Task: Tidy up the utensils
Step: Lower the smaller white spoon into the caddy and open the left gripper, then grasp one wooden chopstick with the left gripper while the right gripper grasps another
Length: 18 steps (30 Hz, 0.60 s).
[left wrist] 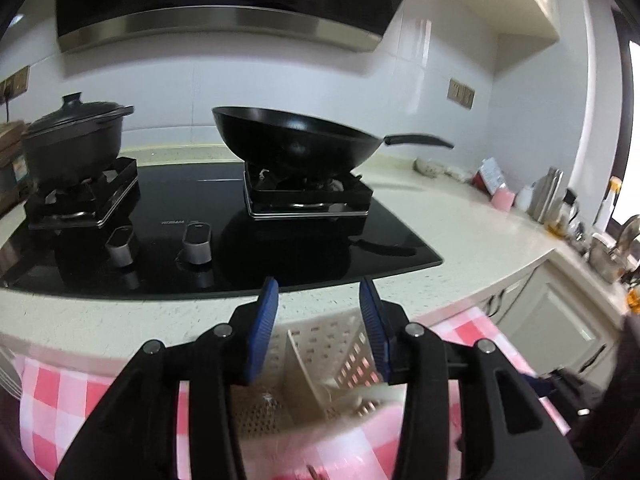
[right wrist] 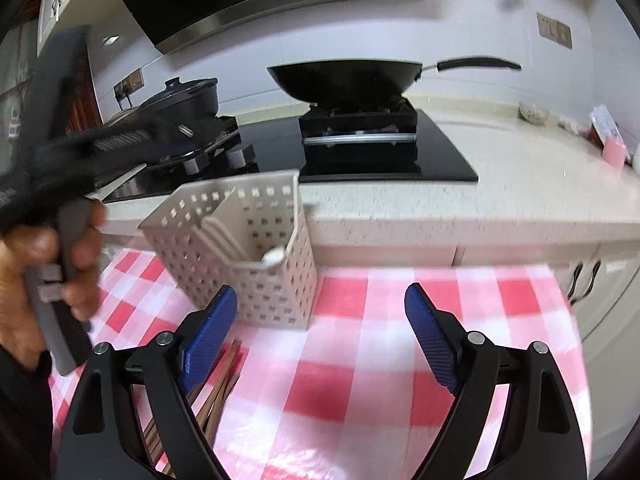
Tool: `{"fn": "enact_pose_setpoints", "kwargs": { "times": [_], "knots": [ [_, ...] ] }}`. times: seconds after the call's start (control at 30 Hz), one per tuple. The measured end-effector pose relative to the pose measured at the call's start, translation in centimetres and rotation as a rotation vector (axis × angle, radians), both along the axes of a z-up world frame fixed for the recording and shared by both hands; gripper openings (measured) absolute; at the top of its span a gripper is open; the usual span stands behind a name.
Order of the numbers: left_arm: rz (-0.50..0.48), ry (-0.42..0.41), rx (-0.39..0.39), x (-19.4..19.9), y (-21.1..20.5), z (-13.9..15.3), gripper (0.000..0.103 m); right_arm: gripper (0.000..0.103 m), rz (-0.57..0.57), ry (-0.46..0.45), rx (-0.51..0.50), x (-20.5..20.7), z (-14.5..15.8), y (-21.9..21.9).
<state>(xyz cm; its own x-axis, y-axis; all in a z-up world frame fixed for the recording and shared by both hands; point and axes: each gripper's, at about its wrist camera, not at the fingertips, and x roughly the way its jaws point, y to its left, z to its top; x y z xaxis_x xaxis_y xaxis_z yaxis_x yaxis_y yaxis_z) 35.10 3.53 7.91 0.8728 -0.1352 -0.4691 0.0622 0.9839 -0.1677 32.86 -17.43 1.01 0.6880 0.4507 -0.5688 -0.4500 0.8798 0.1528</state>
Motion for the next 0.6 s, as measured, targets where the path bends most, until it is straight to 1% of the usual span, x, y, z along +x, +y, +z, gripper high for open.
{"fn": "enact_pose_setpoints", "kwargs": {
  "times": [0.1,0.17,0.23,0.33,0.43,0.5,0.57,0.6],
  "knots": [
    [0.016,-0.011,-0.045,-3.2,1.4,0.3,0.043,0.081,-0.003,0.038,0.02,-1.4,-1.2,-0.3],
    [0.037,-0.005,-0.087,-6.1,2.7,0.0,0.045,0.081,-0.004,0.055,0.028,-2.6,-2.0,-0.5],
    [0.061,0.008,-0.109,-8.6,3.7,-0.7,0.046,0.081,-0.008,0.073,0.031,-3.8,-2.9,-0.6],
    [0.085,0.047,-0.142,-12.9,4.8,-2.9,0.046,0.081,-0.016,0.108,0.033,-5.8,-4.4,-0.9],
    [0.117,0.125,-0.128,-16.2,5.2,-6.0,0.045,0.081,-0.019,0.143,0.028,-7.7,-5.9,-0.9],
    [0.104,0.181,-0.136,-17.7,5.1,-8.2,0.045,0.081,-0.021,0.158,0.009,-8.7,-6.7,-0.6],
    [0.101,0.224,-0.126,-18.8,4.8,-10.0,0.043,0.081,-0.017,0.165,-0.005,-9.4,-7.1,-0.4],
    [0.094,0.242,-0.116,-19.3,4.6,-11.0,0.04,0.081,-0.016,0.165,-0.017,-9.8,-7.3,-0.1]
  ]
}}
